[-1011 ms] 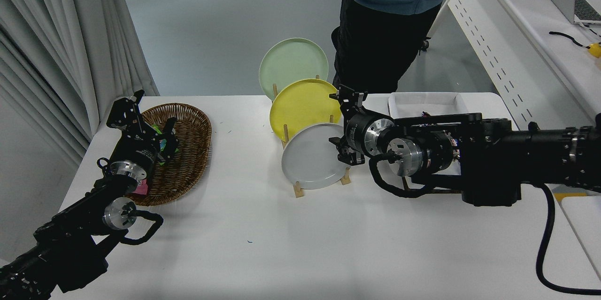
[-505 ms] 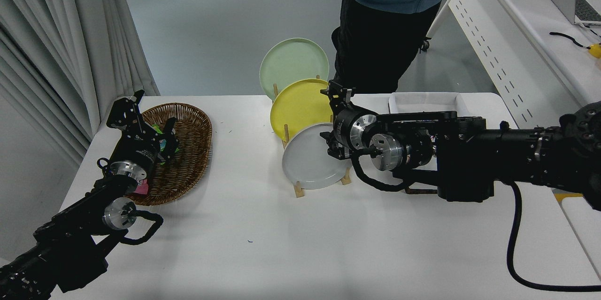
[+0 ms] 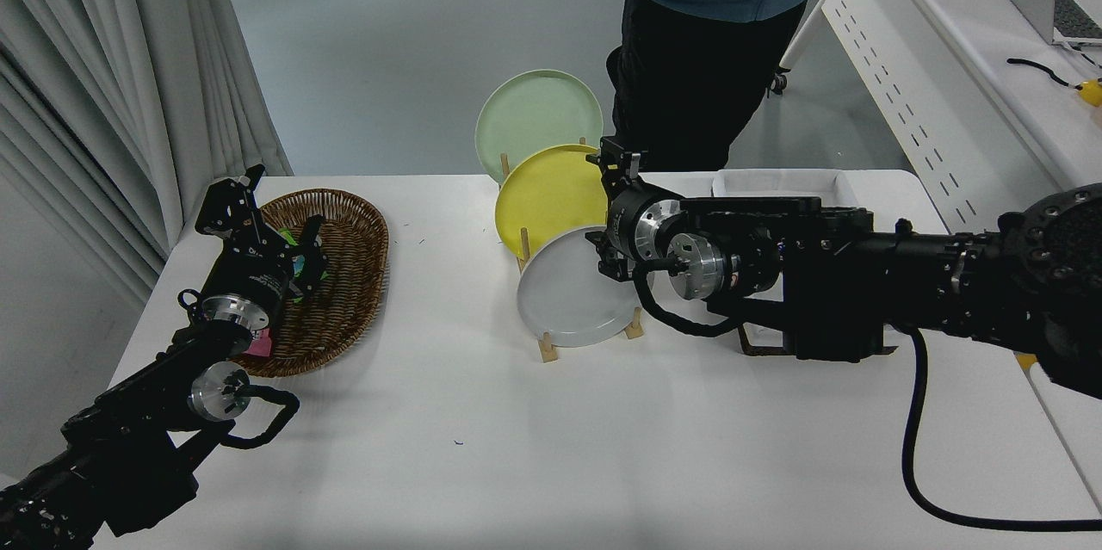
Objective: Place the plate on the table
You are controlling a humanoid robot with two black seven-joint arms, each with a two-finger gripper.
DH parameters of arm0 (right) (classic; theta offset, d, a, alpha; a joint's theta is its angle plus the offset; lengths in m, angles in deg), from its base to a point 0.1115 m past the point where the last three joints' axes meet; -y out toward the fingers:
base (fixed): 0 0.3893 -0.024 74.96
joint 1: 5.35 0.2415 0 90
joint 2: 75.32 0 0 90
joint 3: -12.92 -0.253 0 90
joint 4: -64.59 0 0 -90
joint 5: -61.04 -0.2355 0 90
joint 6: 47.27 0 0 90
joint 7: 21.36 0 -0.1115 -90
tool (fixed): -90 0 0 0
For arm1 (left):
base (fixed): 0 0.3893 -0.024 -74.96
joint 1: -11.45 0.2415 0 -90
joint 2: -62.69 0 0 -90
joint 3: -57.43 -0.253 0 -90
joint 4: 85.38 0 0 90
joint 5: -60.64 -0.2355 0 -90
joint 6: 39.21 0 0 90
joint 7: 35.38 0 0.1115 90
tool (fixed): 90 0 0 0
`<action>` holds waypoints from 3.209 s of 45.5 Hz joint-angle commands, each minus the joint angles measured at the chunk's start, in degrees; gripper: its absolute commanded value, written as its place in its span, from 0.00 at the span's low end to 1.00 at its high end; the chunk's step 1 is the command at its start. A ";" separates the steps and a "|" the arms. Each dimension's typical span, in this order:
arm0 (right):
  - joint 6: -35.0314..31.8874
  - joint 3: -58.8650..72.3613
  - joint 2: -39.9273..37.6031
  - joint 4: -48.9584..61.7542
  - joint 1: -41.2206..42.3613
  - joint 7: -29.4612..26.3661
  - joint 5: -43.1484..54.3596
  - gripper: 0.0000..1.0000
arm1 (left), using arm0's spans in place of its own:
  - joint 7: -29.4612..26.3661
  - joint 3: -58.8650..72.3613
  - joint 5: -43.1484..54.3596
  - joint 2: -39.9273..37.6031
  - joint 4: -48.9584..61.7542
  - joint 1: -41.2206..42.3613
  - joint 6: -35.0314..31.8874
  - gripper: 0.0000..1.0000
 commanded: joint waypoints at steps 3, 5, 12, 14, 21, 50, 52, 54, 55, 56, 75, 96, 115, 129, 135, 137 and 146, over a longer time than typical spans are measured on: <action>-0.07 -0.18 0.72 1.32 -0.53 -2.96 -0.01 0.96 | 0.00 0.00 0.00 0.00 0.00 0.03 -0.07 1.00; -0.07 -0.36 0.72 1.32 -0.53 -3.14 -0.01 0.95 | 0.00 0.00 0.00 0.00 0.00 0.03 0.02 1.00; 0.02 -0.71 0.72 1.41 -0.53 -3.40 -0.01 0.90 | 0.00 0.00 0.00 0.00 0.00 0.03 0.02 1.00; 0.02 -0.80 0.72 1.41 -0.53 -3.58 -0.01 0.88 | 0.00 0.00 0.00 0.00 0.00 -0.05 0.02 1.00; 0.02 -1.06 0.36 1.32 -0.35 -5.33 -0.01 0.86 | 0.00 0.00 0.00 0.00 0.00 0.03 -0.07 1.00; 0.19 -4.67 -0.78 0.36 0.35 -11.84 -0.36 0.68 | 0.00 0.00 0.00 0.00 0.00 0.03 0.02 1.00; 0.19 -4.75 -0.78 0.27 0.44 -12.28 -0.36 0.68 | 0.00 0.00 0.00 0.00 0.00 0.03 -0.07 1.00; 0.19 -4.67 -0.78 0.18 0.44 -12.37 -0.45 0.68 | 0.00 0.00 0.00 0.00 0.00 0.03 0.02 1.00; 0.28 -4.75 -0.78 0.18 0.44 -12.45 -0.45 0.68 | 0.00 0.00 0.00 0.00 0.00 0.03 0.02 1.00; 0.28 -4.75 -0.78 0.18 0.44 -12.45 -0.45 0.68 | 0.00 0.00 0.00 0.00 0.00 0.03 0.02 1.00; 0.99 -4.84 -1.13 0.62 0.61 -12.80 -0.45 0.53 | 0.00 0.00 0.00 0.00 0.00 -0.05 0.02 1.00; 0.99 -5.28 -2.10 0.97 0.44 -14.74 -0.36 0.42 | 0.00 0.00 0.00 0.00 0.00 0.03 0.02 1.00; 0.81 -6.69 -2.45 1.06 0.70 -17.99 -0.10 0.31 | 0.00 0.00 0.00 0.00 0.00 -0.05 -0.07 1.00; 0.90 -6.78 -2.45 1.93 0.52 -17.99 0.16 0.31 | 0.00 0.00 0.00 0.00 0.00 0.03 -0.07 1.00; 0.72 -6.86 -2.36 3.43 0.35 -17.99 0.25 0.31 | 0.00 0.00 0.00 0.00 0.00 0.03 -0.07 1.00; 0.46 -6.86 -2.18 4.22 0.26 -17.99 0.25 0.31 | 0.00 0.00 0.00 0.00 0.00 0.03 -0.07 1.00; 0.11 -6.86 -1.92 5.19 0.17 -18.08 0.08 0.28 | 0.00 0.00 0.00 0.00 0.00 0.03 0.02 1.00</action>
